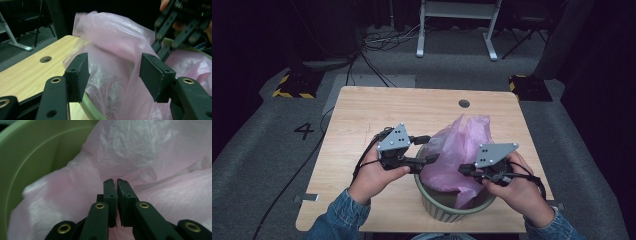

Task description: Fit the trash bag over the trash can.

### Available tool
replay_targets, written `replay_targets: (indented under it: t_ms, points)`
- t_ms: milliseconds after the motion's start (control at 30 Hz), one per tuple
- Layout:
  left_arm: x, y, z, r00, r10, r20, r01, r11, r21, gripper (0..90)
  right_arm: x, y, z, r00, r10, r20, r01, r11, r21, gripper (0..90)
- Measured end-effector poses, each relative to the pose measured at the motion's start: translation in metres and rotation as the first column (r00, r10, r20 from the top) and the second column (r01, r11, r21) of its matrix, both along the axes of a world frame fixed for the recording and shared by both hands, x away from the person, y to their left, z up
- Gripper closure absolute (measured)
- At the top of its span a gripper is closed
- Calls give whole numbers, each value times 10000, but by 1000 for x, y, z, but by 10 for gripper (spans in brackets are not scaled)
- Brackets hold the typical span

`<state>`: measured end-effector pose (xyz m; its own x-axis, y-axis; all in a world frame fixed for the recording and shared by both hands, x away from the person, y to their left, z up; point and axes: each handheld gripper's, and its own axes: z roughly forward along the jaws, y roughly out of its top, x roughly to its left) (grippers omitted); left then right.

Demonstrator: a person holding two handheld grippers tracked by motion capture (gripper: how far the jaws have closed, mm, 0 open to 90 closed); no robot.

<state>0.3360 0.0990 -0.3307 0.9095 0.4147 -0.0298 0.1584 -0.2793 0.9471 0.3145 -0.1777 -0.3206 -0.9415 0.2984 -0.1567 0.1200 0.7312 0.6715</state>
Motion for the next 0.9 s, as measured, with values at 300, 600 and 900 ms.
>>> replay_targets:
  t_ms: [300,600,900]
  points:
    - [0,-9,0,9999,-148,45,146,9988,464,409,-5,11,-6,9958,473,-780,-512,9975,-488,838]
    - [-9,-23,8,9938,-1108,-78,1110,9933,318,395,-6,19,-11,9934,541,-1011,-651,9919,-1087,819]
    - [-14,-29,12,9796,-2002,-156,2007,9790,370,367,-6,24,-15,9918,452,-1194,-628,9869,-1484,809]
